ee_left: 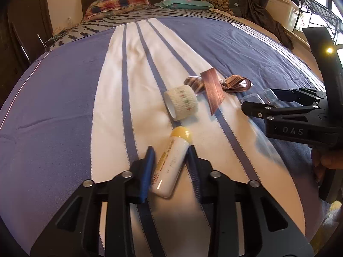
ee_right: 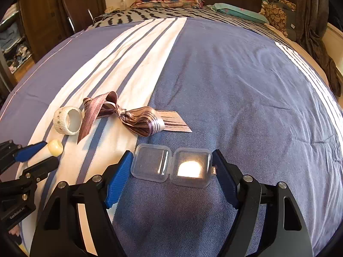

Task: Collect trash
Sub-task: 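Grasp the clear plastic box with the right tool while the left grasps the white tube, then lower both tools to the bin and release the plastic box and tube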

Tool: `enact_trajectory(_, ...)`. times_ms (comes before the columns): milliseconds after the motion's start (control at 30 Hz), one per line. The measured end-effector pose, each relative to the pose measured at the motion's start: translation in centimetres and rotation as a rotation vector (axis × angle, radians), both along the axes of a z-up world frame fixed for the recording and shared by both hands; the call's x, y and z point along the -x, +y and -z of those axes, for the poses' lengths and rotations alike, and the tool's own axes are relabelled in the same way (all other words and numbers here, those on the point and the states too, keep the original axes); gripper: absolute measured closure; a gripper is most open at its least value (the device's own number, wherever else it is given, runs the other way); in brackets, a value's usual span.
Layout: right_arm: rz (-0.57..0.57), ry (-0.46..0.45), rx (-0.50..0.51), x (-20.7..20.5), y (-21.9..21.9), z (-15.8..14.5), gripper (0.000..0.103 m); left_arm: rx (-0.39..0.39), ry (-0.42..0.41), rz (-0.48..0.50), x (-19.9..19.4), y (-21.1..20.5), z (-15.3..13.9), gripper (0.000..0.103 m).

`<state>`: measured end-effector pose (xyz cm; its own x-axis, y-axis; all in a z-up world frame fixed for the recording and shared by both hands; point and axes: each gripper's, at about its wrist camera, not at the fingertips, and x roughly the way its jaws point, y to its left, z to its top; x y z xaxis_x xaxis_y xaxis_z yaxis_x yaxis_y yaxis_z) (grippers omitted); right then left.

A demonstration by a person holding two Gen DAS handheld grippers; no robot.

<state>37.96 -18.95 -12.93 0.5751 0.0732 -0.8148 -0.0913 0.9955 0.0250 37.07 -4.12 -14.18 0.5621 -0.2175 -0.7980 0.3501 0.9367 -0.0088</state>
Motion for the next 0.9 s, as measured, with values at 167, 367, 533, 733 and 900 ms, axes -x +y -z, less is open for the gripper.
enact_trajectory(167,0.002,-0.005,-0.013,0.9,-0.2,-0.5,0.029,0.014,0.011,0.019,1.3,-0.2,-0.2,0.085)
enact_trajectory(367,-0.006,-0.026,-0.043,4.5,-0.5,-1.7,0.029,0.016,0.016,0.042,4.6,-0.6,-0.5,0.085)
enact_trajectory(533,-0.018,-0.058,-0.038,8.5,-0.6,-2.6,0.029,0.037,0.016,0.050,8.5,-0.7,-0.8,0.085)
enact_trajectory(733,-0.017,-0.104,-0.041,14.8,-1.0,-3.7,0.029,0.067,0.012,0.044,12.9,-0.4,-1.2,0.085)
enact_trajectory(900,0.000,-0.135,-0.065,19.1,-1.6,-4.5,0.029,0.078,-0.022,0.045,17.0,-0.2,-2.4,0.085)
